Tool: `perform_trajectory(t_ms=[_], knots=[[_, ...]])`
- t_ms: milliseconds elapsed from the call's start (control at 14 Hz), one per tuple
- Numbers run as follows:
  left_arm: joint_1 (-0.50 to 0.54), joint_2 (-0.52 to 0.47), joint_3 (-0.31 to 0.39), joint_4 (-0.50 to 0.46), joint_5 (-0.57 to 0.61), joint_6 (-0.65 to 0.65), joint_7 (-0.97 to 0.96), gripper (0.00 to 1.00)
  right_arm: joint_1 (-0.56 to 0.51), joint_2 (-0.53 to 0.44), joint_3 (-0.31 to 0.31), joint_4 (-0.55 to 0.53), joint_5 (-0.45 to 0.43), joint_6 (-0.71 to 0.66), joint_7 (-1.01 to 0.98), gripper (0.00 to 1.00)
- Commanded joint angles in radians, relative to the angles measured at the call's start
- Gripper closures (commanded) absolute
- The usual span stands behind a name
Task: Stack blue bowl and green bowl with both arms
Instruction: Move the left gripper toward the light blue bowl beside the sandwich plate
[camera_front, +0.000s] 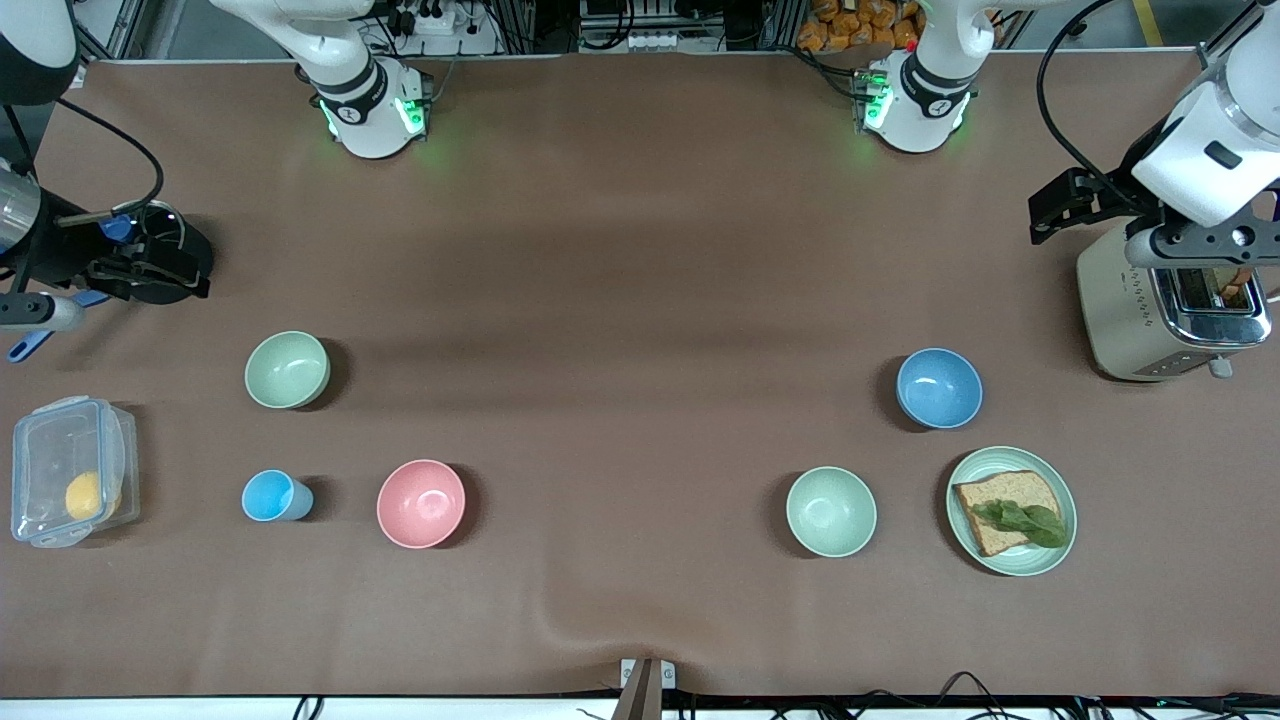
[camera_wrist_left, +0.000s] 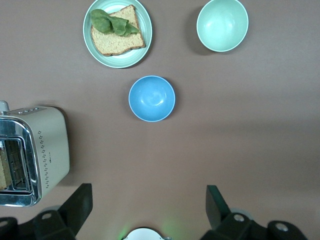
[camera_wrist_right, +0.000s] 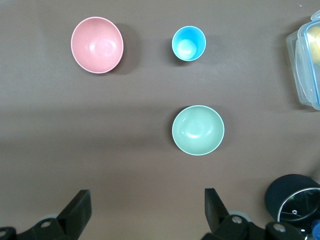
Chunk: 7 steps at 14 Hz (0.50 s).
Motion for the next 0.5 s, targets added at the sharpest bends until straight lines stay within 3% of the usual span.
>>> perform_trajectory(t_ms=[0,429], knots=[[0.004,-0.015,-0.001,0.001,-0.020,0.006,-0.020,0.00,-0.014,-0.006,0.009,-0.004,0.018,-0.006,0.005,0.00],[-0.006,0.035,-0.001,0.000,-0.023,0.022,-0.046,0.00,-0.019,0.004,0.007,-0.001,0.008,0.019,-0.013,0.00]])
